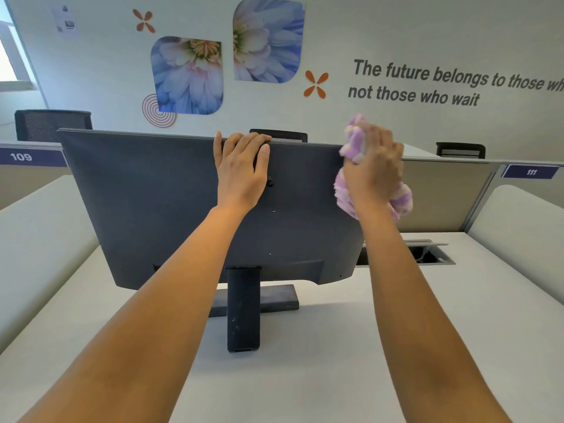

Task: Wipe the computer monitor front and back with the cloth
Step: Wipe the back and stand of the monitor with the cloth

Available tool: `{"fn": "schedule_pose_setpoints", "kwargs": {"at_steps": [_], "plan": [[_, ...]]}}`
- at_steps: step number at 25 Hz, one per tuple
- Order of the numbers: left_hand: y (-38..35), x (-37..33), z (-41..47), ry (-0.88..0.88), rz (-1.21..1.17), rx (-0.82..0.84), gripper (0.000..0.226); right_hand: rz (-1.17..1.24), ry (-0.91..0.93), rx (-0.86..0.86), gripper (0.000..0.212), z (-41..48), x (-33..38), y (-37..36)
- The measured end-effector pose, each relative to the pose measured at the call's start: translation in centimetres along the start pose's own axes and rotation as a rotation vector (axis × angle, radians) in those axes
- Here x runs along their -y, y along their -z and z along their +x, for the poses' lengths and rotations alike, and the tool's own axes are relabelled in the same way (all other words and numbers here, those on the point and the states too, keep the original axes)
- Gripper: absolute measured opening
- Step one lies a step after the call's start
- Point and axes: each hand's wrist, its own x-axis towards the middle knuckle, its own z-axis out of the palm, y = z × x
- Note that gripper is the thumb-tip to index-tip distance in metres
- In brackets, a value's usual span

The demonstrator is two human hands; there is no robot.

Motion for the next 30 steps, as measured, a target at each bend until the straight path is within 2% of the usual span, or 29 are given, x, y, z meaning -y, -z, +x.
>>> {"fn": "schedule_pose_setpoints", "kwargs": {"at_steps": [3, 9, 14, 16, 19, 21, 23, 27, 30], "plan": [[-0.1, -0.1, 0.0, -0.011, 0.002, 0.003, 0.038, 0.110, -0.283, -0.062, 0.042, 0.7, -2.4, -0.1], [0.0, 0.1, -0.1, -0.016, -0.005, -0.010, 0.037, 0.440, -0.523, -0.251, 0.042, -2.9, -3.4, -1.6], [0.0, 0.0, -0.1, -0.020, -0.007, -0.007, 0.037, 0.533, -0.868, -0.208, 0.035, -11.9, -2.8, -4.9], [-0.1, 0.1, -0.1, -0.018, -0.006, -0.009, 0.037, 0.546, -0.905, -0.192, 0.036, -14.3, -0.9, -5.4], [0.1, 0.4, -0.1, -0.024, -0.001, -0.003, 0.037, 0.430, -0.734, -0.195, 0.041, -15.3, 1.7, -5.4], [0.2, 0.3, -0.1, -0.022, 0.000, 0.002, 0.038, 0.329, -0.556, -0.164, 0.029, -14.9, 3.4, -4.4], [0.2, 0.1, -0.1, -0.021, -0.002, 0.004, 0.038, 0.258, -0.359, -0.037, 0.028, -15.4, 5.3, -3.4], [0.4, 0.2, -0.3, -0.026, -0.017, 0.013, 0.037, 0.080, 0.121, 0.285, 0.067, -20.7, 7.0, -5.1], [0.6, 0.0, -0.4, -0.029, -0.013, 0.022, 0.038, 0.021, 0.597, 0.446, 0.061, -24.2, 7.2, -6.2]]}}
